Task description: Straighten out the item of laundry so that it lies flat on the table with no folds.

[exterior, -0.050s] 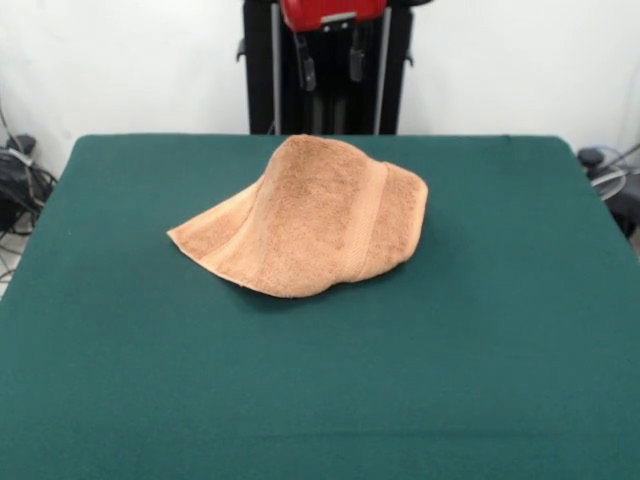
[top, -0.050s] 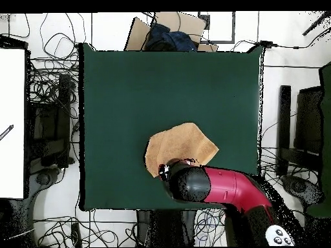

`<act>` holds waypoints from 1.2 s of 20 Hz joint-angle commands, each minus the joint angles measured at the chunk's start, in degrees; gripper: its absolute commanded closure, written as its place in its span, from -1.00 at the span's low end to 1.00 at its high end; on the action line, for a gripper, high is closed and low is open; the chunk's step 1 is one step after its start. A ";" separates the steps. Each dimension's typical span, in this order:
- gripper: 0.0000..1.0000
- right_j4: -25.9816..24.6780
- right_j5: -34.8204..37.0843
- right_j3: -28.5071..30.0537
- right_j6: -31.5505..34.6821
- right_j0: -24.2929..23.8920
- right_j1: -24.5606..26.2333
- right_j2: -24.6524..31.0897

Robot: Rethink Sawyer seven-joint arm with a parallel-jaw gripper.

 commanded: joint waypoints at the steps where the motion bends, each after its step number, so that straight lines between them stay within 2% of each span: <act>1: -1.00 -4.37 -3.03 -2.57 4.90 -0.79 6.83 -2.26; 11: -1.00 -7.29 -0.22 -7.27 0.42 -4.57 12.21 -1.40; 18: -1.00 -8.10 0.78 -9.13 0.77 -5.19 13.86 -0.68; 24: -1.00 -7.66 0.10 -8.19 1.68 -5.47 13.20 -0.24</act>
